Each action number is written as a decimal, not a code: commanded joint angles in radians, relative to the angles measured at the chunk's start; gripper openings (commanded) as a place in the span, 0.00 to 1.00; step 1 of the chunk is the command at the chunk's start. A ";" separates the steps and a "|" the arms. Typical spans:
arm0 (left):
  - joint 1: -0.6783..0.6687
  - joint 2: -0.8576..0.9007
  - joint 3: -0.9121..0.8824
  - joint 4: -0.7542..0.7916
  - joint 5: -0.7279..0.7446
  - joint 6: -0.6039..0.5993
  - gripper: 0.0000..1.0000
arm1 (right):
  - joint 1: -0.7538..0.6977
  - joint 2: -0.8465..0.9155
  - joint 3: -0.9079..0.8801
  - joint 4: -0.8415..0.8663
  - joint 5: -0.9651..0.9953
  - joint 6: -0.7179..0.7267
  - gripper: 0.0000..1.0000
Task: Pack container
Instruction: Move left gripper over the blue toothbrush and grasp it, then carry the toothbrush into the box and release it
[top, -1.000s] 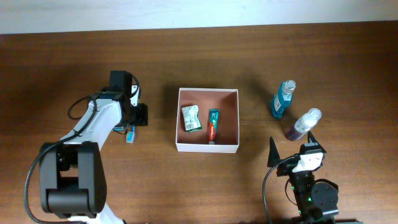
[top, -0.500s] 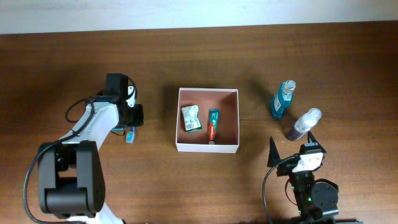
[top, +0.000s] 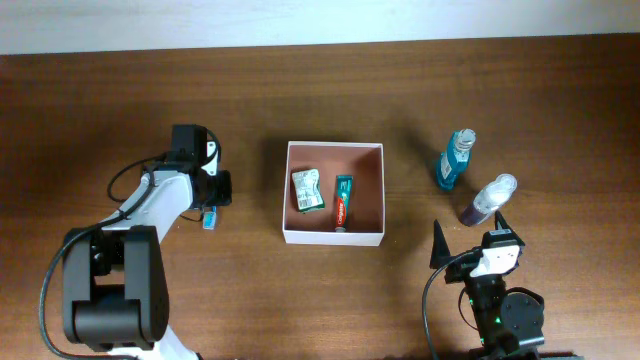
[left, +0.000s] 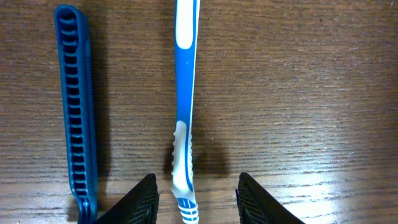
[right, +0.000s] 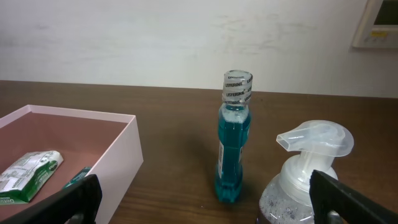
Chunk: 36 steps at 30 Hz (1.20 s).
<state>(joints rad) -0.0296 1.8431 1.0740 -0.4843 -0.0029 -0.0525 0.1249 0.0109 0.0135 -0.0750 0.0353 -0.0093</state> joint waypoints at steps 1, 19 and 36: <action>0.005 -0.003 -0.008 0.006 0.003 -0.003 0.42 | -0.008 -0.007 -0.008 -0.004 -0.002 -0.006 0.98; 0.005 0.046 -0.010 0.025 -0.019 -0.003 0.27 | -0.008 -0.007 -0.008 -0.004 -0.002 -0.006 0.98; -0.001 -0.019 0.044 -0.031 -0.018 -0.003 0.05 | -0.008 -0.007 -0.008 -0.004 -0.002 -0.006 0.98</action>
<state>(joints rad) -0.0296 1.8664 1.0882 -0.5053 -0.0257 -0.0525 0.1249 0.0109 0.0135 -0.0750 0.0353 -0.0082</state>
